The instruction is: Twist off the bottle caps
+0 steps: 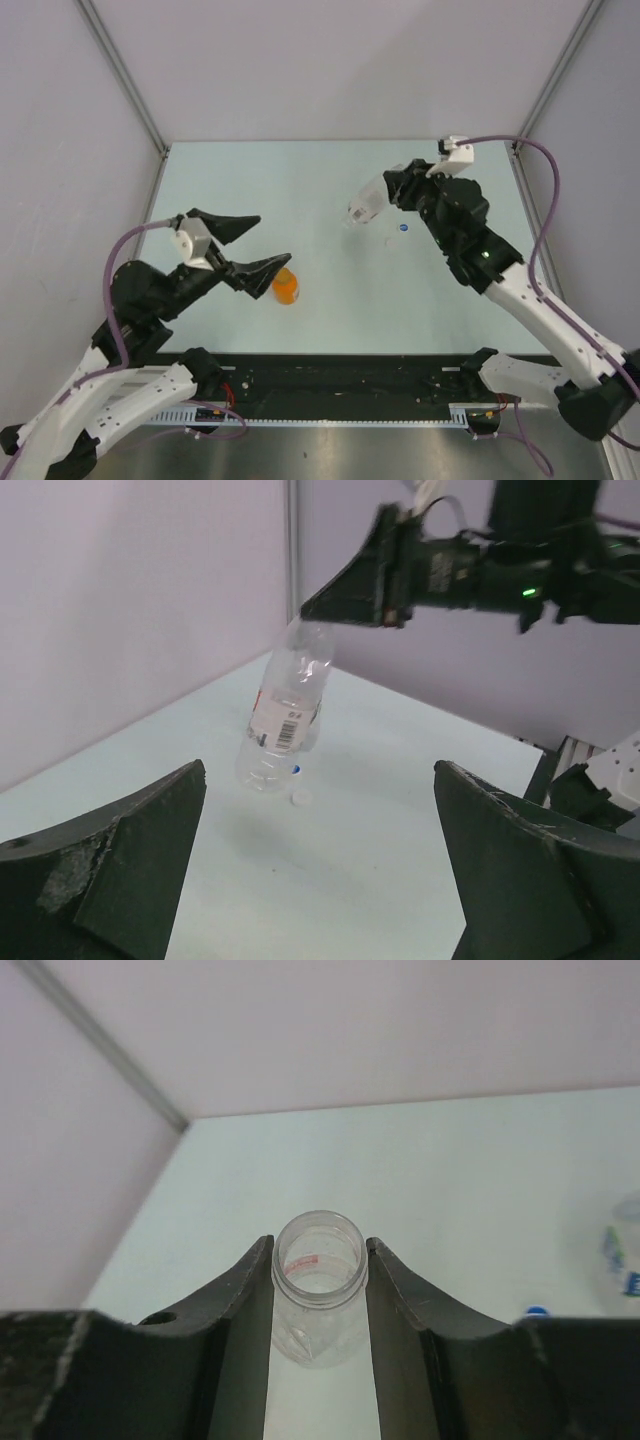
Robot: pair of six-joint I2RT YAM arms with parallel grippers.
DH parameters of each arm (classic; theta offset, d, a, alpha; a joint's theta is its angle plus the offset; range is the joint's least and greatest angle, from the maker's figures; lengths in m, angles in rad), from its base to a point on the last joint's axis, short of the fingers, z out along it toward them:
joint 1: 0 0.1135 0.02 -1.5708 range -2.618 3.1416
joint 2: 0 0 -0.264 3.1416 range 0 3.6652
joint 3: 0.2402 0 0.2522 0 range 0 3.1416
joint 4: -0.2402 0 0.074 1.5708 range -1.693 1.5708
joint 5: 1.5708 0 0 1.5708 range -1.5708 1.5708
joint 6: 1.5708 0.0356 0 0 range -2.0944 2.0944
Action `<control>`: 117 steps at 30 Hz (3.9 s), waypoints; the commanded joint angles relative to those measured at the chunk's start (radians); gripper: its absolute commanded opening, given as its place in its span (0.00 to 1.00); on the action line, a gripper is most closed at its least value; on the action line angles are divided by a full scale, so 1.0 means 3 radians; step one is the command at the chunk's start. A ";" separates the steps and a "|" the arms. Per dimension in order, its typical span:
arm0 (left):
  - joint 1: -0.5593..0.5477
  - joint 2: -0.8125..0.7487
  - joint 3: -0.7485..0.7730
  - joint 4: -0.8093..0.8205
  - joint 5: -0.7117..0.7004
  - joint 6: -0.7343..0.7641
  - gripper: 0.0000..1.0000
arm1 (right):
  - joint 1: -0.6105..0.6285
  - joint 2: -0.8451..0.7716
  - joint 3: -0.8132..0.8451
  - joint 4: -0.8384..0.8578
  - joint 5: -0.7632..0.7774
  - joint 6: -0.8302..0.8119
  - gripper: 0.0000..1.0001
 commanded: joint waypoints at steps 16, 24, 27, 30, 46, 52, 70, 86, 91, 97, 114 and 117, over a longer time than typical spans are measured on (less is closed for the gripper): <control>0.0014 -0.0784 -0.0534 -0.0384 -0.0226 -0.0084 1.00 | -0.0536 0.1721 0.0371 0.1161 0.0867 -0.0676 0.00; 0.0014 -0.0784 -0.0605 -0.0395 -0.0191 -0.0120 1.00 | -0.0531 0.2186 0.0586 0.1223 0.0964 -0.0869 0.00; 0.0019 -0.0799 -0.0626 -0.0385 -0.0211 -0.0120 1.00 | -0.0536 0.2304 0.0699 0.1156 0.0980 -0.0905 0.00; 0.0014 -0.0779 -0.0626 -0.0400 -0.0201 -0.0109 1.00 | -0.0541 0.2381 0.0770 0.1105 0.0985 -0.0900 0.00; 0.0014 -0.0626 -0.0657 -0.0303 -0.0124 -0.0114 1.00 | -0.0623 0.2514 0.0883 0.0716 0.0826 -0.0752 0.08; 0.0014 -0.0626 -0.0693 -0.0277 -0.0099 -0.0135 1.00 | -0.0623 0.2504 0.0883 0.0711 0.0796 -0.0737 0.18; 0.0014 -0.0641 -0.0744 -0.0246 -0.0078 -0.0150 1.00 | -0.0623 0.2422 0.0954 0.0578 0.0760 -0.0635 0.62; 0.0014 -0.0697 -0.0759 -0.0257 -0.0058 -0.0161 1.00 | -0.0557 0.2289 0.0970 0.0507 0.0801 -0.0614 0.70; 0.0014 -0.0718 -0.0764 -0.0262 -0.0053 -0.0166 1.00 | -0.0531 0.2243 0.0975 0.0496 0.0806 -0.0614 0.71; 0.0014 -0.0738 -0.0779 -0.0246 -0.0037 -0.0176 1.00 | -0.0495 0.2192 0.0995 0.0466 0.0811 -0.0614 0.72; 0.0014 -0.0728 -0.0774 -0.0252 -0.0042 -0.0166 1.00 | -0.0296 0.1962 0.1006 0.0307 0.0836 -0.0553 0.72; 0.0014 -0.0728 -0.0779 -0.0252 -0.0048 -0.0155 1.00 | -0.0204 0.1880 0.1006 0.0159 0.0913 -0.0543 0.72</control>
